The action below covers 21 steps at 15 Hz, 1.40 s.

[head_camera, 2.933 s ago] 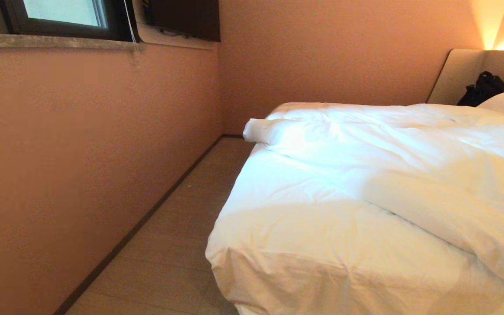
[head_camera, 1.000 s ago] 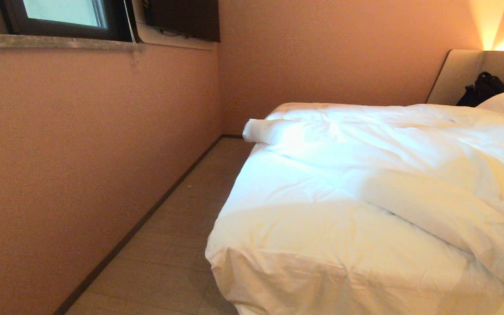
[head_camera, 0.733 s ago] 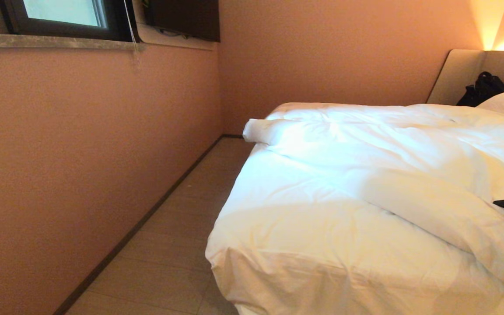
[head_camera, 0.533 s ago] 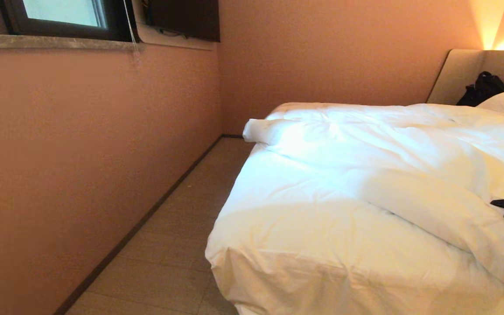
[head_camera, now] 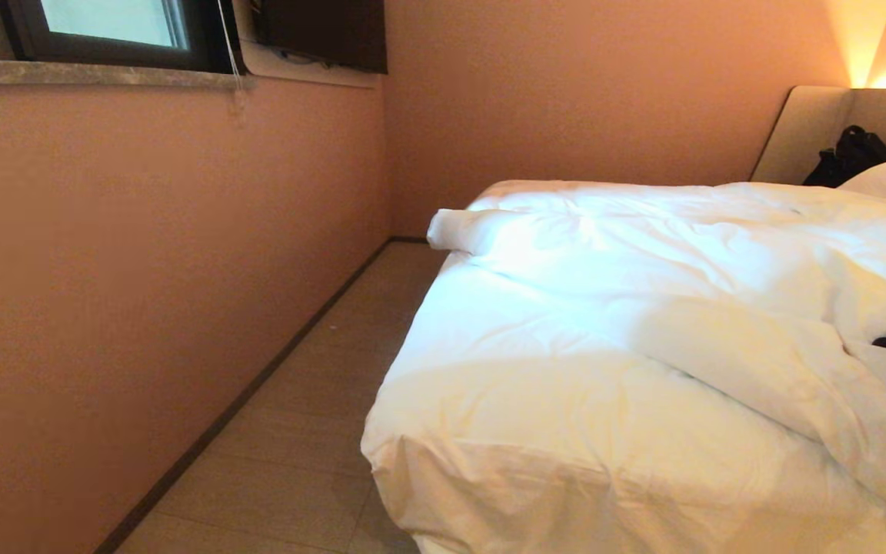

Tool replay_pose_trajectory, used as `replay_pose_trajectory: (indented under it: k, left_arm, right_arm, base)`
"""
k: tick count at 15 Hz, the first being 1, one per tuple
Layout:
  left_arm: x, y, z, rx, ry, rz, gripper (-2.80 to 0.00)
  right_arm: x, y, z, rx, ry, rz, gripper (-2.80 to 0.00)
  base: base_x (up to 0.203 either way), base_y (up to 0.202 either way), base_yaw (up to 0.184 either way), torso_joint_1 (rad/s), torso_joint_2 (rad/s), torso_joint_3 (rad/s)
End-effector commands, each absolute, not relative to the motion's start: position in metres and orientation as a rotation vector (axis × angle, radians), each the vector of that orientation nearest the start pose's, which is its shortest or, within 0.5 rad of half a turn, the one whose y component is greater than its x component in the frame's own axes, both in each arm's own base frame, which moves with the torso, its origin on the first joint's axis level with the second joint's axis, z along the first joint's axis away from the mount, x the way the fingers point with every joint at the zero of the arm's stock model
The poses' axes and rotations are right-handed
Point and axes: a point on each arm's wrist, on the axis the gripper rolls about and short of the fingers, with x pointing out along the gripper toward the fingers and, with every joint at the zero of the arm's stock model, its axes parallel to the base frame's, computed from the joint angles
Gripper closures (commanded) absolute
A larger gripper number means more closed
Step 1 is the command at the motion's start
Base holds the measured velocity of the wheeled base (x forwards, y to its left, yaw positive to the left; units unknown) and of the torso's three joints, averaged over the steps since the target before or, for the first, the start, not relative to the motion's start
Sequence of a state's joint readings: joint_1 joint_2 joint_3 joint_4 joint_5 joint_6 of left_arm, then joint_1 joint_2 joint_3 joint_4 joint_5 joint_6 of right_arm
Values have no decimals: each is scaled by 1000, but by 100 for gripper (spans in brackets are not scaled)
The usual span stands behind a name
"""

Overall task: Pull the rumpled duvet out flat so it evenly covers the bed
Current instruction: Flatten the corners of the folded blanket

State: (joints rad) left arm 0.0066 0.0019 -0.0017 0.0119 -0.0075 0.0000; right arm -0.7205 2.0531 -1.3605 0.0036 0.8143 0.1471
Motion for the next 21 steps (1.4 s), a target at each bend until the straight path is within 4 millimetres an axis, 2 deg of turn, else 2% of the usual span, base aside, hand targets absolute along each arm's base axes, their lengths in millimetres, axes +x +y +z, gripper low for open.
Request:
replay_pose_trajectory:
  k: [1, 4, 7, 9, 13, 16, 19, 20, 21]
  left_arm:
    - [-23, 0, 75, 0, 12, -2, 0]
    - [-23, 0, 75, 0, 12, -1, 0]
    - [-23, 0, 75, 0, 12, -2, 0]
    - [-23, 0, 75, 0, 12, -1, 0]
    - [-23, 0, 75, 0, 12, -2, 0]
    - [-23, 0, 75, 0, 12, -2, 0]
    - [-23, 0, 75, 0, 12, -1, 0]
    - [-23, 0, 75, 0, 12, -2, 0]
    - [-23, 0, 75, 0, 12, 0, 0]
  right_arm:
    - [295, -220, 189, 550, 454, 123, 0]
    - [280, -164, 218, 471, 422, 304, 0]
    - [272, -102, 225, 375, 435, 492, 0]
    - [266, -67, 217, 308, 462, 610, 0]
    - [258, -51, 192, 108, 462, 713, 0]
    - [255, -50, 177, 15, 465, 740, 0]
    - [256, -51, 173, -12, 482, 714, 0]
    - [257, -51, 172, -12, 487, 708, -280]
    - [257, -52, 171, -14, 489, 706, -280]
  base:
    - [0, 0, 0, 0, 0, 0]
    - [0, 0, 0, 0, 0, 0]
    - [0, 0, 0, 0, 0, 0]
    - [0, 0, 0, 0, 0, 0]
    - [0, 0, 0, 0, 0, 0]
    - [0, 0, 0, 0, 0, 0]
    - [0, 0, 0, 0, 0, 0]
    - [0, 0, 0, 0, 0, 0]
    - [0, 0, 0, 0, 0, 0]
